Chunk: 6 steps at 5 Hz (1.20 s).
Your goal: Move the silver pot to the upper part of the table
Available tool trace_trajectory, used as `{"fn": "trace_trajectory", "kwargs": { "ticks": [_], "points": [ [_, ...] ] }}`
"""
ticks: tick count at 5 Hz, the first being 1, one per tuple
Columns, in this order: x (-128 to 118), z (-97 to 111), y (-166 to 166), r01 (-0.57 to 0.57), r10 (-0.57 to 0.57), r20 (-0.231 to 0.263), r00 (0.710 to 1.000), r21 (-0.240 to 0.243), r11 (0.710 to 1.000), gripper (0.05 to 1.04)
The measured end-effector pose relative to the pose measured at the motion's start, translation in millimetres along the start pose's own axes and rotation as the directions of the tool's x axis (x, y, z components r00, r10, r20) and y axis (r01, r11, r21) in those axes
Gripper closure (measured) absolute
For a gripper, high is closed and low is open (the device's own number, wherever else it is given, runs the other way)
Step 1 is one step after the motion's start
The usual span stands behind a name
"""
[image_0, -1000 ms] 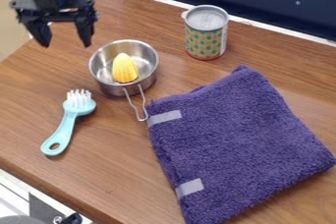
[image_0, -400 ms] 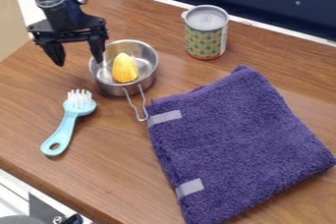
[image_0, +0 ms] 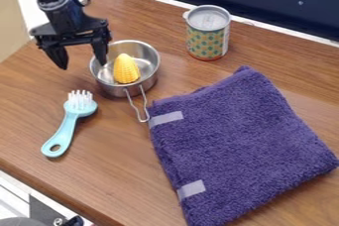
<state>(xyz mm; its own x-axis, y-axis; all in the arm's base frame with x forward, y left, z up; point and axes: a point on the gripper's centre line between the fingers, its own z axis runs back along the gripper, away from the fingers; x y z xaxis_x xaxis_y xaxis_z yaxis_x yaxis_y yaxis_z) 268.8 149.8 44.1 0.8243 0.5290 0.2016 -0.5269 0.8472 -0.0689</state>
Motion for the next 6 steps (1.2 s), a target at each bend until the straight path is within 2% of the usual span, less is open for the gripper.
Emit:
{"fn": "trace_trajectory", "kwargs": {
  "ticks": [1, 2, 3, 4, 5, 6],
  "points": [
    [-1.2, -8.9, -2.6, -0.008, 0.008, 0.006, 1.000, 0.030, 1.000, 0.084],
    [-4.7, -12.4, -3.8, -0.032, 0.032, -0.024, 0.999, 0.039, 0.999, 0.130],
    [-1.6, -12.8, -5.2, -0.037, 0.037, -0.005, 0.999, 0.043, 0.998, 0.403],
    [-4.5, -13.8, -5.3, -0.041, 0.042, -0.029, 0.999, 0.043, 0.998, 0.699],
    [-4.0, -13.3, -5.6, -0.040, 0.041, -0.034, 0.999, 0.040, 0.998, 0.919],
    [0.8, -14.3, -7.1, -0.041, 0.043, -0.048, 0.998, 0.036, 0.998, 1.018]
  ]
}}
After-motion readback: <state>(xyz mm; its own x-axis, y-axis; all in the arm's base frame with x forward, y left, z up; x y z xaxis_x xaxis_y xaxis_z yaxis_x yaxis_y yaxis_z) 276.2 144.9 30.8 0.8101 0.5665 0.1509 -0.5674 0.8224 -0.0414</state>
